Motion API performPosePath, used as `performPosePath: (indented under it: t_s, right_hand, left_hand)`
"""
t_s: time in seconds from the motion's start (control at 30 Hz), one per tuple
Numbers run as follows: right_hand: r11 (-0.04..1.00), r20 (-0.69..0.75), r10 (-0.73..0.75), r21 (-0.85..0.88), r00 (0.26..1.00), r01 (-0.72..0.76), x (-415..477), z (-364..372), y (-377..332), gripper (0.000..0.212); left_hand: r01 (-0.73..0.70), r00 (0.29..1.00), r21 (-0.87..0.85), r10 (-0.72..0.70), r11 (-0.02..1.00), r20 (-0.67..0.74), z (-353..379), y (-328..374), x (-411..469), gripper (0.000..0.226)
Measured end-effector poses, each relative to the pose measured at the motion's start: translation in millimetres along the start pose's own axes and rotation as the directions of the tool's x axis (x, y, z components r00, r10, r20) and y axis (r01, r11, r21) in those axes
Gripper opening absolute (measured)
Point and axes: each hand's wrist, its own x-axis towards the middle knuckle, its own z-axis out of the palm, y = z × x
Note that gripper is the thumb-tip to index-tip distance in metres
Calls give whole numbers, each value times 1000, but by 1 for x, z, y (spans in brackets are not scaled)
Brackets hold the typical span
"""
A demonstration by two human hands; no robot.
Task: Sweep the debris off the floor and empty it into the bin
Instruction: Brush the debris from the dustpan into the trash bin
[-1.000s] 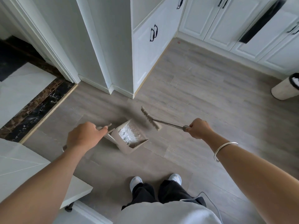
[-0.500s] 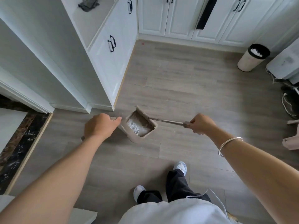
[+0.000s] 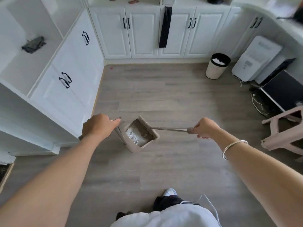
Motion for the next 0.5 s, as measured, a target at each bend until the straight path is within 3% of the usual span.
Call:
performPosePath:
  t_s: [0.23, 0.5]
  right_hand:
    - [985, -60, 108, 138, 992, -99, 56, -71, 66, 41]
    - [945, -120, 200, 287, 972, -159, 143, -146, 82, 41]
  left_hand:
    - [-148, 989, 75, 147, 986, 23, -3, 130, 58, 54]
    - [-263, 962, 108, 269, 959, -38, -1, 242, 155, 49]
